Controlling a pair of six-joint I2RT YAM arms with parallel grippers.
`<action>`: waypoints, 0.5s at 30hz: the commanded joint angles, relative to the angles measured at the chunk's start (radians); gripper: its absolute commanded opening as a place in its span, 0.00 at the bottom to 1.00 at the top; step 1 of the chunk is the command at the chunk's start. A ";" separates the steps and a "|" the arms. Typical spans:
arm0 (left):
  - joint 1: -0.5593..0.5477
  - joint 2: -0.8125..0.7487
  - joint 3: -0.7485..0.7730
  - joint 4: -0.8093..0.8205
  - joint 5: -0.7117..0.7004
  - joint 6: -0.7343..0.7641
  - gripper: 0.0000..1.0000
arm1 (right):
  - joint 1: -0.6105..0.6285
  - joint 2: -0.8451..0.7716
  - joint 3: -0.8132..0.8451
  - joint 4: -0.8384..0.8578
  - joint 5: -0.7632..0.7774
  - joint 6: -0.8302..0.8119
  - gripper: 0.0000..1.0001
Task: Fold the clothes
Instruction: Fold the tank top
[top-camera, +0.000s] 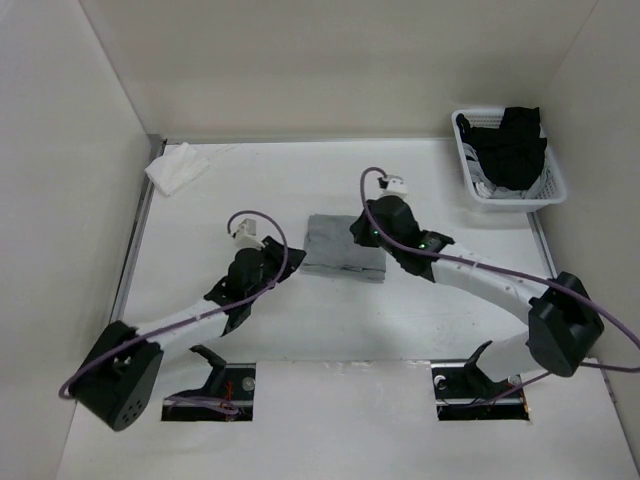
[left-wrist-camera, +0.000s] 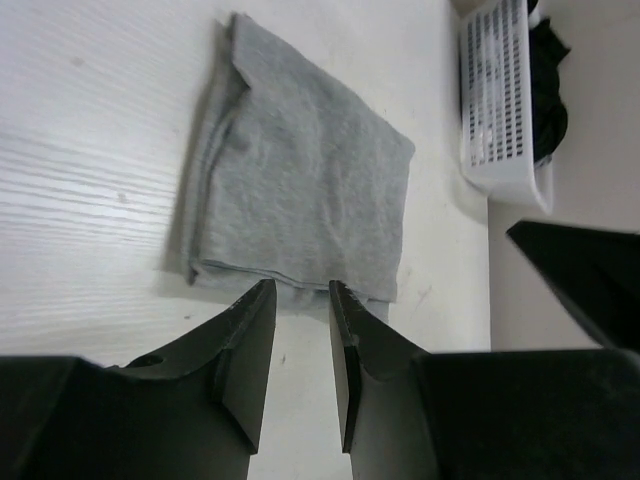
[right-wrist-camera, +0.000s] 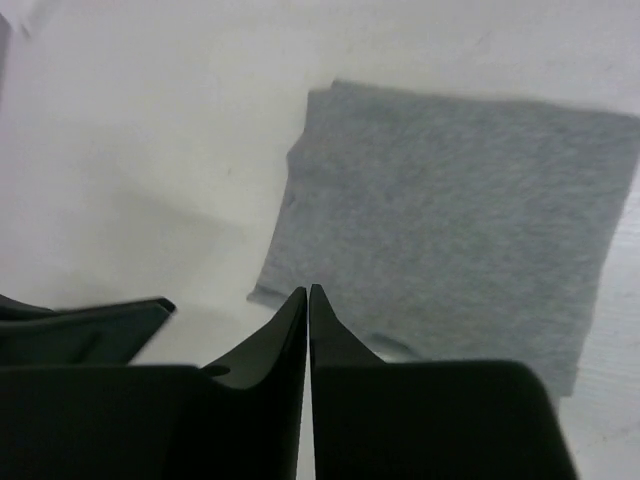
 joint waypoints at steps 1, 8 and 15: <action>-0.070 0.137 0.109 0.177 -0.014 0.031 0.26 | -0.088 -0.031 -0.153 0.249 -0.155 0.048 0.04; -0.101 0.455 0.189 0.293 -0.017 0.039 0.24 | -0.197 0.044 -0.395 0.562 -0.334 0.167 0.03; -0.027 0.604 0.151 0.332 0.043 -0.015 0.22 | -0.219 0.080 -0.515 0.651 -0.336 0.246 0.03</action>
